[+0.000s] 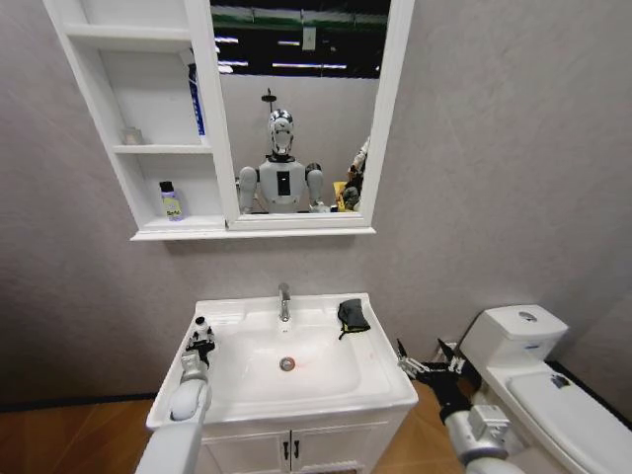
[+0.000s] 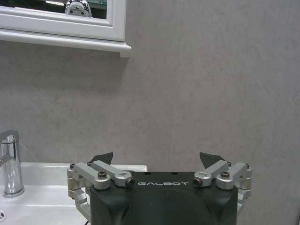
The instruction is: Move facial cleanser and shampoo from washbasin to cabinet, then wipe washbasin with towel.
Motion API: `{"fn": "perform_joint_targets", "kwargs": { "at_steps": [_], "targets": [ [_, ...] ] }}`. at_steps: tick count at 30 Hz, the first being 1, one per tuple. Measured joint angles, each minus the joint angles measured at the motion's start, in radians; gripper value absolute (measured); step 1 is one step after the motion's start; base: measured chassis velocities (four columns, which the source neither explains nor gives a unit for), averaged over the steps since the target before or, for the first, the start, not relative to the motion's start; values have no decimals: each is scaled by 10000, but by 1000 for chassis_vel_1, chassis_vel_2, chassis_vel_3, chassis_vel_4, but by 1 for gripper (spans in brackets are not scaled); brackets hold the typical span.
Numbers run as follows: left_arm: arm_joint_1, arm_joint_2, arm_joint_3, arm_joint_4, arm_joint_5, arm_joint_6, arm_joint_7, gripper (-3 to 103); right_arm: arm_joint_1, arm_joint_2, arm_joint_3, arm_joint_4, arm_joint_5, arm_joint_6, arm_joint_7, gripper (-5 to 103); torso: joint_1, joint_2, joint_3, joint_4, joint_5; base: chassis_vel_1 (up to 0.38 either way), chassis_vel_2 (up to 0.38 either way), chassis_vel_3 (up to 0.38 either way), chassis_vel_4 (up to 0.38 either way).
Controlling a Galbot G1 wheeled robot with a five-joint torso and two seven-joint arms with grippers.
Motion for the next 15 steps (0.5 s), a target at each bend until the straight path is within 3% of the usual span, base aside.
{"fn": "perform_joint_targets", "kwargs": {
  "at_steps": [2, 4, 5, 6, 7, 9, 10, 11, 12, 13, 14, 15],
  "targets": [
    [416, 439, 94, -1374, -144, 519, -252, 33, 32, -7, -2, 3, -4, -18, 6, 100, -1, 0, 0, 5, -3, 0, 0, 0, 0],
    [547, 683, 143, -2010, -329, 758, -420, 33, 38, -12, -2, 4, -4, -23, 7, 100, -1, 0, 0, 3, -2, 0, 0, 0, 0],
    [816, 1569, 252, -3820, -1192, 1585, -1026, 33, 54, -15, -15, 0, -22, -32, 8, 100, -3, 3, -1, 1, 7, 0, 0, 0, 0],
    [873, 1982, 272, -4501, -1721, 1962, -1239, 33, 55, -9, -35, -5, -32, -33, 8, 100, -4, 3, -1, 2, 2, 0, 0, 0, 0],
    [873, 1982, 272, -4501, -1721, 1962, -1239, 33, 55, -9, -35, -5, -32, -33, 8, 100, -4, 3, -1, 2, 2, 0, 0, 0, 0],
    [810, 3080, 205, -6055, -3269, 3165, -1841, 33, 50, 27, -99, -44, -76, -26, 9, 100, -3, 3, -1, 3, 2, 0, 0, 0, 0],
    [810, 3080, 205, -6055, -3269, 3165, -1841, 33, 50, 27, -99, -44, -76, -26, 9, 100, -3, 3, -1, 3, 2, 0, 0, 0, 0],
    [652, 3665, 133, -6578, -4175, 3724, -2158, 33, 36, 34, -123, -51, -87, -19, 9, 100, -4, 3, -1, 2, 1, 0, 0, 0, 0],
    [159, 4830, -1, -7111, -5675, 4412, -2657, 33, 18, 36, -163, -61, -95, -4, 8, 100, -3, 3, -1, -1, 1, 0, 0, 0, 0],
    [159, 4830, -1, -7111, -5675, 4412, -2657, 33, 18, 36, -163, -61, -95, -4, 8, 100, -3, 3, -1, -1, 1, 0, 0, 0, 0],
    [-342, 5600, -77, -7188, -6534, 4695, -2864, 33, 10, 42, -179, -64, -103, 6, 7, 100, -3, 3, -1, 0, 4, 0, 0, 0, 0],
    [-342, 5600, -77, -7188, -6534, 4695, -2864, 33, 10, 42, -179, -64, -103, 6, 7, 100, -3, 3, -1, 0, 4, 0, 0, 0, 0]
  ]
}}
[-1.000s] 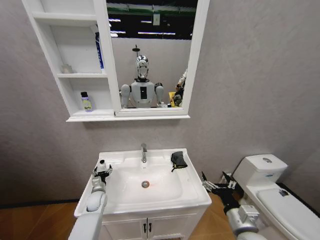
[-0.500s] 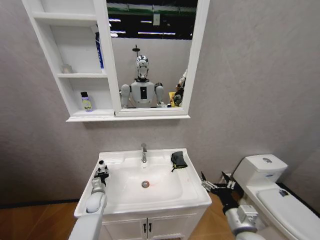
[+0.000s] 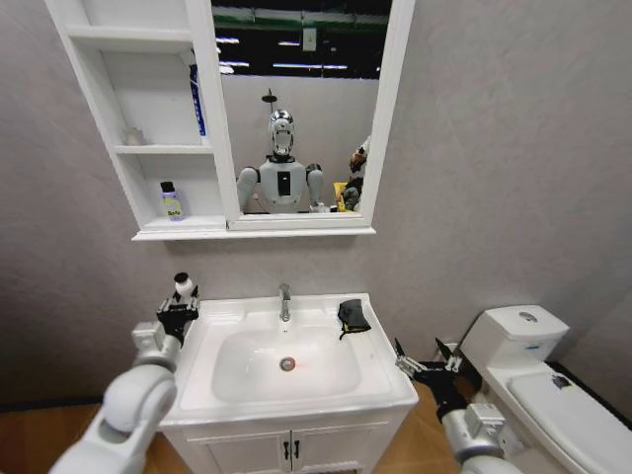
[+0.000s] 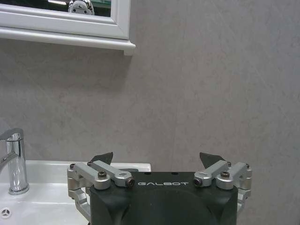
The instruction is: Move facial cleanser and shampoo from washbasin to cabinet, then wipe washbasin with towel.
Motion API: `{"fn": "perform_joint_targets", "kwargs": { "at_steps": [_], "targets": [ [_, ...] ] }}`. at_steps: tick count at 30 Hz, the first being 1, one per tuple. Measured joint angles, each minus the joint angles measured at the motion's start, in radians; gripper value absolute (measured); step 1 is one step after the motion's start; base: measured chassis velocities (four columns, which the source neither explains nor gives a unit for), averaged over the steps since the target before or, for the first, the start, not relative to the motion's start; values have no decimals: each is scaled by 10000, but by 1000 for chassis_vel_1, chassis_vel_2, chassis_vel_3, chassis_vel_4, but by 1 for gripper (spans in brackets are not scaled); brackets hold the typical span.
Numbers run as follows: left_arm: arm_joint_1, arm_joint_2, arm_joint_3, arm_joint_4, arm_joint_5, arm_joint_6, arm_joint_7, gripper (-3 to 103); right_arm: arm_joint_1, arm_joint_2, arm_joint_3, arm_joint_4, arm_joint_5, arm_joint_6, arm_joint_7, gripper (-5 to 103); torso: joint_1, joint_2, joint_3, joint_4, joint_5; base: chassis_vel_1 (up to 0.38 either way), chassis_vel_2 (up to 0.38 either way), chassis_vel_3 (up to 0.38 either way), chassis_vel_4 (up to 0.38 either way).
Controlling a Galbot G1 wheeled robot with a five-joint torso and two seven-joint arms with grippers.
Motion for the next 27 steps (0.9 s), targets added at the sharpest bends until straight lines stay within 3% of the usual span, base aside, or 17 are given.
{"fn": "perform_joint_targets", "kwargs": {
  "at_steps": [1, 2, 3, 5, 7, 9, 12, 14, 17, 19, 20, 22, 27],
  "targets": [
    [-356, 409, 0, 54, -414, 113, -63, 33, 0, 5, -12, -1, -3, 4, 0, 100, 0, 0, 0, 0, -2, 0, 0, 0, 0],
    [-1506, 1234, 157, 484, -1229, 290, -159, 33, -3, 29, -45, -1, -17, 11, -2, 100, 1, 0, 0, 0, -2, 0, 0, 0, 0],
    [-1506, 1234, 157, 484, -1229, 290, -159, 33, -3, 29, -45, -1, -17, 11, -2, 100, 1, 0, 0, 0, -2, 0, 0, 0, 0],
    [-3348, 1757, 757, 1279, -2252, 607, -176, 33, -23, 55, -77, 13, -46, 16, -16, 100, 3, 0, 2, -1, -4, 0, 0, 0, 0],
    [-3829, 1813, 981, 1515, -2416, 691, -163, 33, -32, 60, -76, 21, -56, 19, -17, 100, 3, -1, 3, -1, -4, 0, 0, 0, 0],
    [-5351, 1862, 1714, 2219, -2937, 925, -122, 32, -56, 61, -70, 54, -68, 21, -19, 100, 4, -1, 2, -1, -3, 0, 0, 0, 0],
    [-6111, 1821, 2128, 2573, -3378, 1103, -171, 32, -59, 60, -59, 64, -70, 21, -19, 100, 4, -2, 2, 1, -3, 0, 0, 0, 0],
    [-7450, 1592, 3108, 3276, -4449, 1407, -494, 32, -69, 59, -56, 75, -98, 21, -19, 100, 4, -1, 3, 0, -2, 0, 0, 0, 0],
    [-7824, 1489, 3433, 3537, -4657, 1438, -564, 32, -75, 59, -55, 82, -101, 21, -20, 100, 4, -2, 3, 0, -3, 0, 0, 0, 0],
    [-8823, 1127, 4332, 4548, -4738, 1461, -610, 32, -63, 59, -43, 93, -100, 18, -19, 100, 4, -2, 2, -4, 0, 0, 0, 0, 0],
    [-8823, 1127, 4332, 4548, -4738, 1461, -610, 32, -63, 59, -43, 93, -100, 18, -19, 100, 4, -2, 2, -4, 0, 0, 0, 0, 0],
    [-9451, 839, 4829, 5500, -4407, 1460, -459, 32, -69, 32, 28, 97, -76, 16, -15, 100, 6, -4, 3, -2, -2, 0, 0, 0, 0],
    [-9836, 558, 5154, 6361, -3795, 1450, -92, 32, -102, 12, 85, 54, -44, 41, -13, 100, 5, -3, 3, 3, -3, 0, 0, 0, 0]
  ]
}}
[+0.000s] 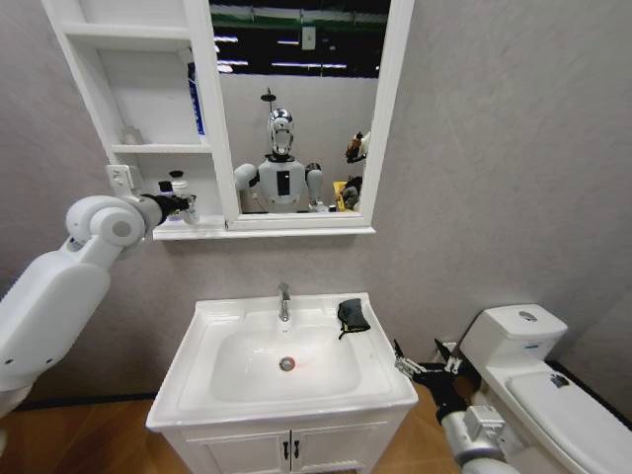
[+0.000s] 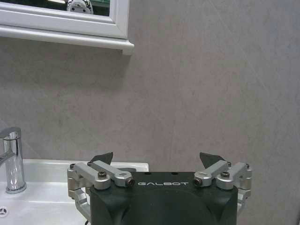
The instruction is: Move facial cleanser and shampoo from washbasin to cabinet, then wipe washbasin with towel.
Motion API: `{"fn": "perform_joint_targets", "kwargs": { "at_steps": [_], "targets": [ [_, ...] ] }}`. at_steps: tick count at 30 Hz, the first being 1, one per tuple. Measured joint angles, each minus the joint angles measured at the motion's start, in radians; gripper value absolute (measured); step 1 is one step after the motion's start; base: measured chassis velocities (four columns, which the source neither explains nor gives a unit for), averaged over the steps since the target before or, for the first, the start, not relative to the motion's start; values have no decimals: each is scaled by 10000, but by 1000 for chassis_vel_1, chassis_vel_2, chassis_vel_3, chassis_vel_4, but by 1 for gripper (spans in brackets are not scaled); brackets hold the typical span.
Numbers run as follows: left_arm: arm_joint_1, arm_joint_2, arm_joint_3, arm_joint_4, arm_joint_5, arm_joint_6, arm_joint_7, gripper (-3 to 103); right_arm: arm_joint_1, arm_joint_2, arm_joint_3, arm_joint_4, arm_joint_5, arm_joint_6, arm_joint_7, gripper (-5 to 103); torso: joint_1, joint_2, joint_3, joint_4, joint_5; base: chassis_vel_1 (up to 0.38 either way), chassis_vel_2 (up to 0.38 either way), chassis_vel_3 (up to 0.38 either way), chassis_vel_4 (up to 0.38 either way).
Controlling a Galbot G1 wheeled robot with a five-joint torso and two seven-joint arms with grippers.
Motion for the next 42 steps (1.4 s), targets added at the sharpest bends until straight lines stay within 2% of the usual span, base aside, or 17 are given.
{"fn": "perform_joint_targets", "kwargs": {
  "at_steps": [11, 24, 27, 28, 30, 32, 33, 34, 35, 36, 39, 41, 42],
  "targets": [
    [-963, -776, 747, 1098, 958, -36, 434, 32, 41, 30, -85, -156, -18, 60, -5, 100, -1, 0, -1, -3, 1, 0, 0, 0, 0],
    [-1294, -1193, 940, 1845, 1225, -55, 434, 32, -90, 47, 47, -224, -6, 235, -22, 100, -2, 2, -1, -2, 1, 0, 0, 0, 0],
    [-1275, -1317, 942, 2050, 1293, -199, 430, 32, -43, 54, 15, -225, -6, 235, -22, 100, -2, 2, -1, -2, 2, 0, 0, 0, 0],
    [-1232, -1368, 932, 2110, 1342, -283, 431, 30, -22, 54, 13, -225, -6, 230, -22, 100, -2, 2, -1, -3, 1, 0, 0, 0, 0],
    [-1157, -1388, 890, 2137, 1378, -318, 452, 34, -1, 46, 32, -224, -1, 217, -23, 100, -1, 2, -1, -6, 1, 0, 0, 0, 0],
    [-1121, -1388, 866, 2142, 1387, -332, 473, 34, 16, 40, 55, -221, 6, 210, -23, 100, -1, 2, -1, -4, 1, 0, 0, 0, 0],
    [-1071, -1389, 830, 2148, 1404, -351, 488, 45, 36, 37, 80, -200, 16, 194, -22, 100, -2, 2, -2, -2, 2, 0, 0, 0, 0],
    [-1039, -1389, 817, 2158, 1419, -364, 496, 45, 44, 37, 85, -188, 20, 184, -21, 100, -2, 2, -2, -2, 1, 0, 0, 0, 0],
    [-1006, -1390, 804, 2175, 1456, -388, 507, 51, 47, 40, 87, -171, 21, 171, -21, 100, -2, 2, -2, -2, 1, 0, 0, 0, 0],
    [-1006, -1390, 804, 2175, 1456, -388, 507, 51, 47, 40, 87, -171, 21, 171, -21, 100, -2, 2, -2, -2, 1, 0, 0, 0, 0],
    [-956, -1396, 771, 2209, 1539, -484, 525, 62, 41, 47, 91, -157, 11, 163, -18, 100, -2, 2, -2, -2, 1, 0, 0, 0, 0],
    [-930, -1400, 735, 2218, 1592, -597, 566, 62, 31, 47, 110, -158, -2, 168, -18, 100, -2, 2, -2, -3, 1, 0, 0, 0, 0],
    [-884, -1400, 684, 2218, 1675, -698, 602, 73, 17, 46, 127, -160, -6, 173, -18, 100, -2, 2, -2, -3, 2, 0, 0, 0, 0]
  ]
}}
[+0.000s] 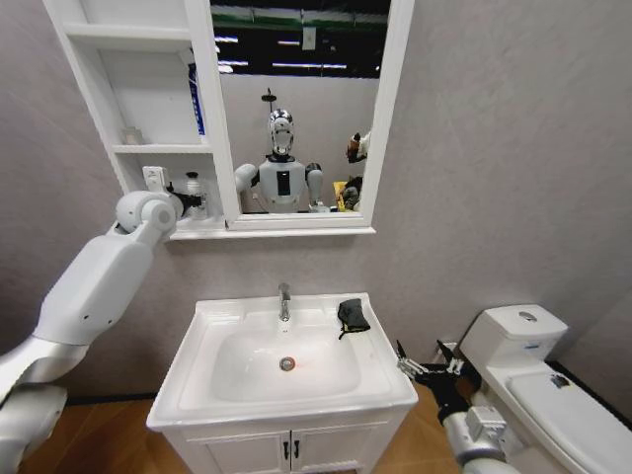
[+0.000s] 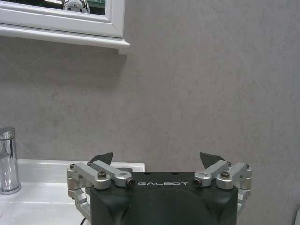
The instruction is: Move facial cleanser and shampoo from washbasin to cabinet, then wipe washbasin with towel.
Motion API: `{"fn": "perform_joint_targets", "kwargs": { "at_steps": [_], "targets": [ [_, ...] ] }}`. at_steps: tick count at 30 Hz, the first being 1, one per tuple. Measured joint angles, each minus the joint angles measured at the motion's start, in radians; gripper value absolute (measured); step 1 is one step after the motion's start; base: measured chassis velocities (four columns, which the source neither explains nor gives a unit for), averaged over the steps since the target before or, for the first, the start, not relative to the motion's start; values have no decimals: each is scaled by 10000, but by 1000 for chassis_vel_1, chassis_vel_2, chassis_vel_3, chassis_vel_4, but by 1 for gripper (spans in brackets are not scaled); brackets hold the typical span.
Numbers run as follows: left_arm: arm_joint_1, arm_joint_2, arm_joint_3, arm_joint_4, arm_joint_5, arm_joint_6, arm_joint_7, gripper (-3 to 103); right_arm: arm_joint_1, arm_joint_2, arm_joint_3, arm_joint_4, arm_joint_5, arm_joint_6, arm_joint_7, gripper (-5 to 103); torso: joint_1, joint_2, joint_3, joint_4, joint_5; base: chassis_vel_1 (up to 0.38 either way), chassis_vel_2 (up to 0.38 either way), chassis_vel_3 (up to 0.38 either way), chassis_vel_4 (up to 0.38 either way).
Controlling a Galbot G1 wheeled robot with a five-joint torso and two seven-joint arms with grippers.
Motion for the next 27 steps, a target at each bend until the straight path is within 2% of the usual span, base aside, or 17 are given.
{"fn": "perform_joint_targets", "kwargs": {
  "at_steps": [1, 2, 3, 4, 6, 20, 21, 23, 26, 27],
  "targets": [
    [0, 0, 0, 0, 0, 0, 0, 73, 0, 0, 0, 0, 0, 0, 0, 100, 0, 0, 0, 0, 0, 0, 0, 0, 0],
    [72, 13, -71, -23, 109, -135, 65, 84, -29, 0, 17, 0, -2, 10, 1, 100, 0, 0, 0, 0, -1, 0, 0, 0, 0],
    [170, 48, -146, -98, 250, -332, 120, 89, -64, -2, 23, 2, -3, 18, 2, 100, 0, 0, 0, -1, -1, 0, 0, 0, 0],
    [170, 48, -146, -98, 250, -332, 120, 89, -64, -2, 23, 2, -3, 18, 2, 100, 0, 0, 0, -1, -1, 0, 0, 0, 0],
    [435, 140, -321, -350, 401, -582, 163, 97, -74, -7, 23, 25, -3, 21, 5, 100, 0, 0, 0, -1, 0, 0, 0, 0, 0],
    [2063, 910, -1215, -2008, 120, -739, 210, 100, -51, -1, -71, 141, -28, -6, 18, 100, 0, 0, 0, -3, -2, 0, 0, 0, 0],
    [2525, 1109, -1422, -2499, -5, -789, 81, 100, -69, 2, -61, 164, -28, -8, 21, 100, 0, 0, 0, 0, 0, 0, 0, 0, 0],
    [2888, 1249, -1617, -2930, -12, -949, 48, 100, -99, 10, -52, 171, -28, -9, 25, 100, 1, 0, 0, -2, -4, 0, 0, 0, 0],
    [4508, 1522, -2598, -4395, 193, -1819, -93, 100, -117, 58, -53, 220, -34, -9, 31, 100, 0, 0, 0, 0, -2, 0, 0, 0, 0],
    [4508, 1522, -2598, -4395, 193, -1819, -93, 100, -117, 58, -53, 220, -34, -9, 31, 100, 0, 0, 0, 0, -2, 0, 0, 0, 0]
  ]
}}
